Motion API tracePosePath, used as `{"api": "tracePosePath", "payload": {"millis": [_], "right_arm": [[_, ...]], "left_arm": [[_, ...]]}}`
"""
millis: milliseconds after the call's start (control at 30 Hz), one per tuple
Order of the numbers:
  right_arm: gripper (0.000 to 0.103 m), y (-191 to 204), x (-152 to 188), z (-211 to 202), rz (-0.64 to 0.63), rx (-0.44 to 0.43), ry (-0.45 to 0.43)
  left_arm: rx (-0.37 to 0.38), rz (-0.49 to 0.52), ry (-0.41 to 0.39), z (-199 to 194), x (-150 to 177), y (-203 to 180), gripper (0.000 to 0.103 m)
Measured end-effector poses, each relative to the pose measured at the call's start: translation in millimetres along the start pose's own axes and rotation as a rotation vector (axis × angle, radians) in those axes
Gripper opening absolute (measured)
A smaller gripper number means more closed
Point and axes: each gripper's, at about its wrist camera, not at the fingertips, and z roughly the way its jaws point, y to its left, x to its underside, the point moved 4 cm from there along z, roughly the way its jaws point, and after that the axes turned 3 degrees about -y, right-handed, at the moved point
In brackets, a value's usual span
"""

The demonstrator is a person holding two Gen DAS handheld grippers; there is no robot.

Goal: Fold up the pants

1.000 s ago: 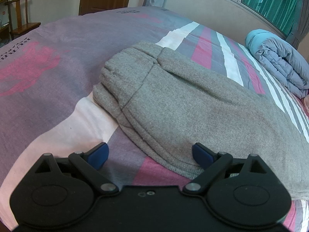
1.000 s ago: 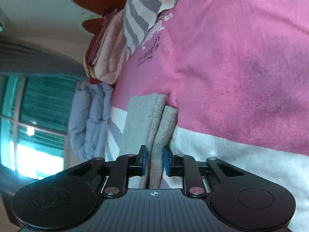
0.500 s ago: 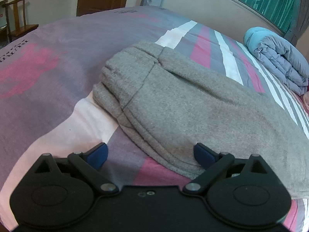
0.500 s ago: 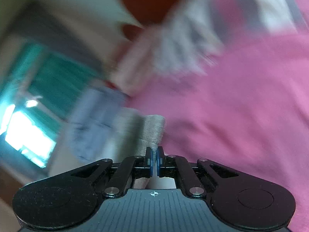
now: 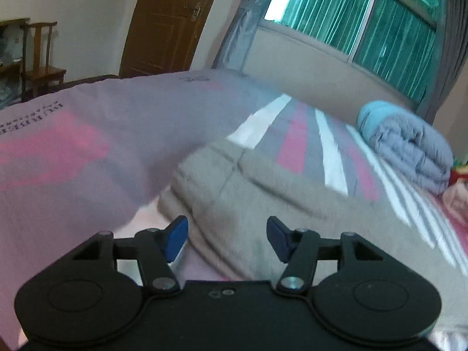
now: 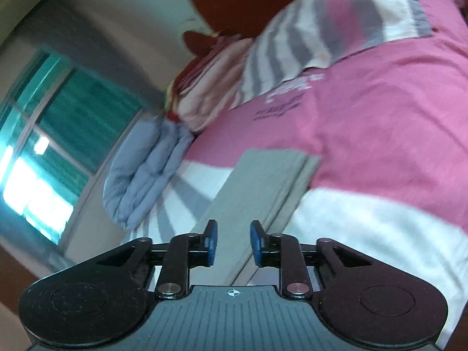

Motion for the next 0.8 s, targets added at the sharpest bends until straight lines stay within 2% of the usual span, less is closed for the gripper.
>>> {"api": "tracePosePath", "payload": {"millis": [67, 100, 233, 267, 300, 367, 400, 467, 567, 600, 633, 667, 700, 767, 800], "right_arm": [[0.026, 10, 9, 4, -0.035, 0.002, 0.015], [0.026, 14, 11, 6, -0.050, -0.004, 0.020], [0.026, 16, 16, 11, -0.073, 0.012, 0.042], [0.026, 14, 17, 11, -0.062, 0.024, 0.047], [0.026, 12, 17, 12, -0.051, 0.037, 0.049], [0.026, 8, 18, 11, -0.040, 0.051, 0.055], [0.026, 7, 16, 9, -0.042, 0.052, 0.051], [0.026, 6, 14, 5, -0.048, 0.049, 0.040], [0.027, 0, 8, 3, -0.031, 0.049, 0.030], [0.036, 0, 4, 2, -0.030, 0.042, 0.022], [0.060, 0, 0, 1, -0.036, 0.035, 0.007], [0.070, 0, -5, 0, -0.040, 0.027, -0.016], [0.073, -2, -12, 0, -0.035, 0.016, -0.040], [0.072, -7, -24, 7, 0.007, 0.003, -0.041], [0.064, -12, -31, 13, 0.037, 0.003, -0.045]], "left_arm": [[-0.011, -0.028, 0.040, 12, -7, 7, 0.047], [-0.001, -0.030, 0.052, 18, -10, 8, 0.037], [-0.017, 0.004, 0.124, 43, -12, 10, 0.017], [-0.021, 0.009, 0.124, 43, -15, 11, 0.009], [-0.007, -0.009, 0.097, 37, -20, 13, 0.006], [0.027, -0.023, 0.019, 22, -30, 15, 0.006], [0.020, -0.021, 0.029, 22, -28, 18, 0.006], [-0.008, -0.025, 0.138, 41, -8, 28, 0.007], [0.009, -0.028, 0.119, 41, -1, 31, 0.011], [0.006, -0.016, 0.118, 40, 0, 29, 0.011], [0.004, 0.001, 0.115, 40, 1, 28, 0.012], [0.003, 0.014, 0.115, 40, 1, 27, 0.012], [0.004, 0.013, 0.115, 40, 1, 27, 0.012], [0.008, 0.000, 0.120, 42, -1, 28, 0.012], [0.009, -0.006, 0.123, 42, -2, 29, 0.012]]}}
